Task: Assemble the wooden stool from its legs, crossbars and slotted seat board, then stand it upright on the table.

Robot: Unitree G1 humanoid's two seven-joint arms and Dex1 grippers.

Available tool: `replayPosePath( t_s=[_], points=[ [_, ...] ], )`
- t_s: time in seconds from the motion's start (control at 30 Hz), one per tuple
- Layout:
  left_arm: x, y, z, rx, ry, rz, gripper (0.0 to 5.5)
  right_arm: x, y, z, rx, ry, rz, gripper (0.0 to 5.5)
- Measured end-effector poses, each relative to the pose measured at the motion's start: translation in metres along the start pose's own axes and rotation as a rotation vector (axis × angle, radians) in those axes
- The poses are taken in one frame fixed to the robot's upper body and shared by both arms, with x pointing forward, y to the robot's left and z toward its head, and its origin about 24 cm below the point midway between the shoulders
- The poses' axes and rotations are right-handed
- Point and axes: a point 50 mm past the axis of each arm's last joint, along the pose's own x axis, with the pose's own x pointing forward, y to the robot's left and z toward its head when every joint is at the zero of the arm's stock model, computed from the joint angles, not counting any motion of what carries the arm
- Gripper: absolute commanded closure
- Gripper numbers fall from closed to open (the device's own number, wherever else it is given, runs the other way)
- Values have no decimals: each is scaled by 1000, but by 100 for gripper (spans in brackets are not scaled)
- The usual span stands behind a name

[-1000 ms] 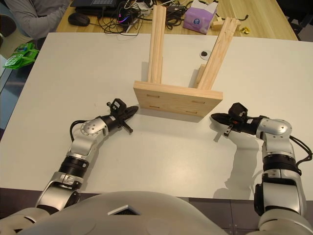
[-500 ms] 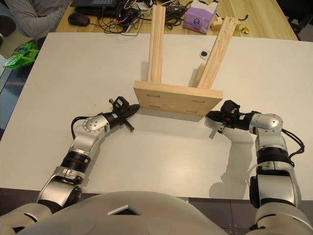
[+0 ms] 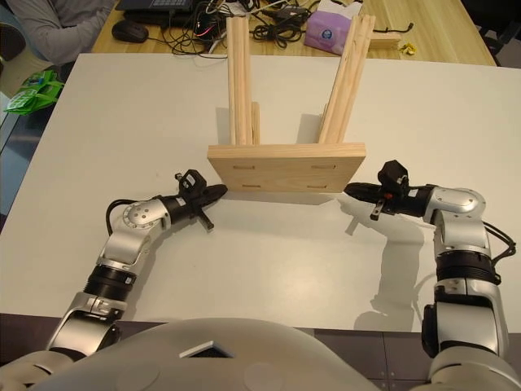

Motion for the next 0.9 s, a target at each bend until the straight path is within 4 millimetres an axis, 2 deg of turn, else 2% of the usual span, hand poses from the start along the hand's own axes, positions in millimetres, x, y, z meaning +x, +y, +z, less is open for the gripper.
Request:
replayPosePath(
  t_s=[0.17, 0.3, 0.47, 0.73, 0.9],
  points=[
    [-17, 6, 28, 38, -59, 16, 548, -9, 6, 22, 4, -46, 25, 550],
    [-28, 10, 50, 73, -119, 32, 548, -13, 15, 27, 18, -48, 43, 550],
    [-37, 16, 56, 72, -116, 65, 548, -15, 26, 43, 37, -97, 80, 550],
    [-59, 14, 85, 98, -206, 88, 548, -30, 32, 74, 56, -173, 76, 550],
    [-68, 13, 95, 81, -244, 89, 548, -37, 35, 86, 109, -246, 58, 550]
  ],
)
